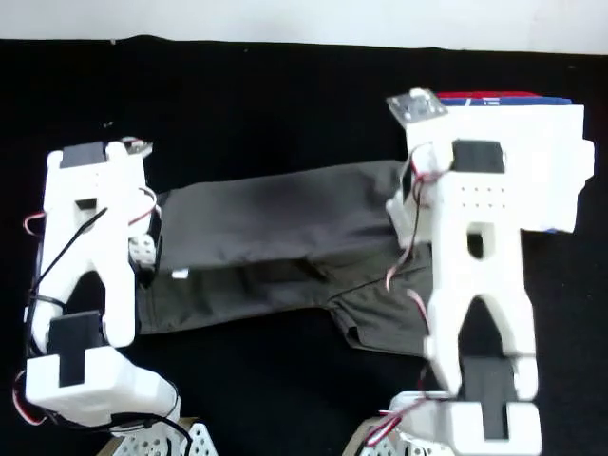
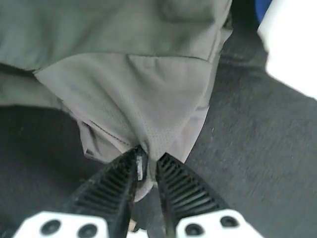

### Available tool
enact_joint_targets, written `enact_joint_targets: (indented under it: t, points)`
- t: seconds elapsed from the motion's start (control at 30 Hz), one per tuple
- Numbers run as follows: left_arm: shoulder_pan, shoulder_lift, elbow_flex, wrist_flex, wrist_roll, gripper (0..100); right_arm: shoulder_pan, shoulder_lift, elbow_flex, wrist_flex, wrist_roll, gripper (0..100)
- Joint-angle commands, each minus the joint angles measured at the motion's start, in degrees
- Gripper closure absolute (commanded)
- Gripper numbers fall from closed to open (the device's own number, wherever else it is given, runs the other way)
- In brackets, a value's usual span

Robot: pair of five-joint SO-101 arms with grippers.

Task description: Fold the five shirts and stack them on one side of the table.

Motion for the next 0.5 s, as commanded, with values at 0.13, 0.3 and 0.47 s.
enact_joint_targets:
  t: [0.13, 0.3, 0.47]
  points:
    - [0.40, -2.68, 5.49, -1.76, -2.29, 99, 3.65, -14.02, 19.56, -7.78, 4.48, 99.3]
    - [0.92, -2.77, 9.01, -3.34, -2.90, 99, 5.85, -18.33, 24.31, -8.22, 6.68, 99.3]
    - [3.56, -2.77, 9.27, -2.64, -2.90, 99, 6.73, -20.70, 23.96, -7.87, 6.86, 99.3]
